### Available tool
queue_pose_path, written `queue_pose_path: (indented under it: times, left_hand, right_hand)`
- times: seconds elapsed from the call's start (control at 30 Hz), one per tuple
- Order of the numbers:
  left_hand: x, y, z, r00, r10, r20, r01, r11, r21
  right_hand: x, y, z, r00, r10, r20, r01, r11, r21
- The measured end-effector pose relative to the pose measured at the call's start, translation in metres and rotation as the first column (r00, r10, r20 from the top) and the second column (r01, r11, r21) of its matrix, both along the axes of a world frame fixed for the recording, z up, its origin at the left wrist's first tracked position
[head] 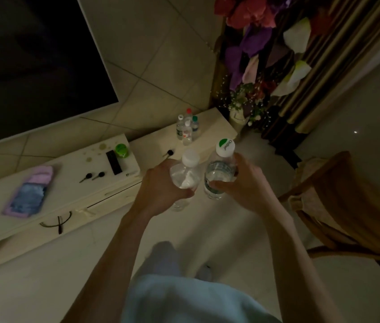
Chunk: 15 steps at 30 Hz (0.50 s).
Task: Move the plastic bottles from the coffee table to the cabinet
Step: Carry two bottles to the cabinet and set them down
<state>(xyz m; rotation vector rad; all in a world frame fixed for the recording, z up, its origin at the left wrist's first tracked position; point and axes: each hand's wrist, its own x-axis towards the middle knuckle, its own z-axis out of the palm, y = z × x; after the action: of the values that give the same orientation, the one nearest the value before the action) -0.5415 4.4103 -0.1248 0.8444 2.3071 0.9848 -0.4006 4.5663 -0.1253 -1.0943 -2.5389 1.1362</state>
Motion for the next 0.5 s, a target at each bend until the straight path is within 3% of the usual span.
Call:
queue_pose_path:
  times: [0.5]
  left_hand:
    - [-0.075, 0.106, -0.025, 0.999, 0.043, 0.023, -0.041, 0.997, -0.057]
  right_hand:
    - [-0.093, 0.102, -0.023, 0.996, 0.077, 0.05, -0.075, 0.996, -0.055]
